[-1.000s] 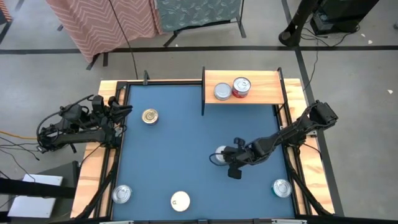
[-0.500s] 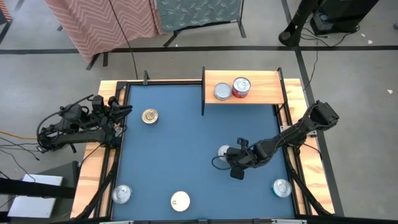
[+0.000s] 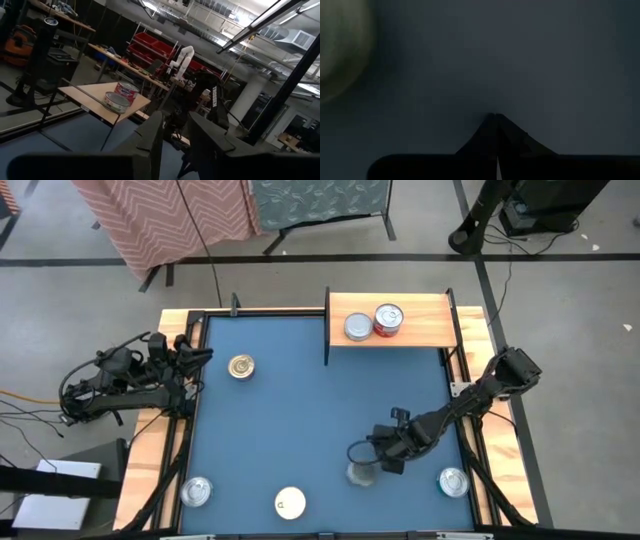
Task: Stack canned seafood by type on shelf
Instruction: Stack the green tuna can on top of the white tuna can on the shelf
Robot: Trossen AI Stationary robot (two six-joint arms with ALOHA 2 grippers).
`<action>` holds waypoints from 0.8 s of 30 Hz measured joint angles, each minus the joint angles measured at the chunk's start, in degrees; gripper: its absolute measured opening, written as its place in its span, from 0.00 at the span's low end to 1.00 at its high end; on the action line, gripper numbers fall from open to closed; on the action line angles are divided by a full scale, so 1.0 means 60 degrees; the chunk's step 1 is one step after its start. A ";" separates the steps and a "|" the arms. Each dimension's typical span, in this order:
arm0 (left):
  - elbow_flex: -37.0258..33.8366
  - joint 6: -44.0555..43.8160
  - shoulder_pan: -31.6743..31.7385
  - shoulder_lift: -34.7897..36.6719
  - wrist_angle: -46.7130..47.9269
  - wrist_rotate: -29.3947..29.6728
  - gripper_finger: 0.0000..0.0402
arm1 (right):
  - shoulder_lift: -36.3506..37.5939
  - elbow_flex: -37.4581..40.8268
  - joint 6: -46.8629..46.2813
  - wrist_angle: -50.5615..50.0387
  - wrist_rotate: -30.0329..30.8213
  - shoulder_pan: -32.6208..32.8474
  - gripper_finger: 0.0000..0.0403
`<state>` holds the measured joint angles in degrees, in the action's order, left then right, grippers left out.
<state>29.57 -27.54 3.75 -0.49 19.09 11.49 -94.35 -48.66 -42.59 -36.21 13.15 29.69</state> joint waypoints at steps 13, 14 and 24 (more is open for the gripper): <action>-0.0001 0.0031 0.0000 0.0000 0.0004 0.0102 0.24 | 0.0029 -0.0941 0.0136 0.0801 -0.0643 0.0162 0.01; -0.0001 0.0032 0.0000 0.0000 0.0007 0.0102 0.24 | 0.0029 -0.1133 0.0196 0.0800 -0.0574 0.0181 0.01; -0.0001 0.0050 0.0000 0.0000 0.0011 0.0109 0.24 | 0.0008 -0.2336 0.0456 0.0931 -0.0130 0.0304 0.01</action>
<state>29.56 -27.24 3.75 -0.49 19.16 12.14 -94.30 -62.68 -39.86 -30.62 12.37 31.52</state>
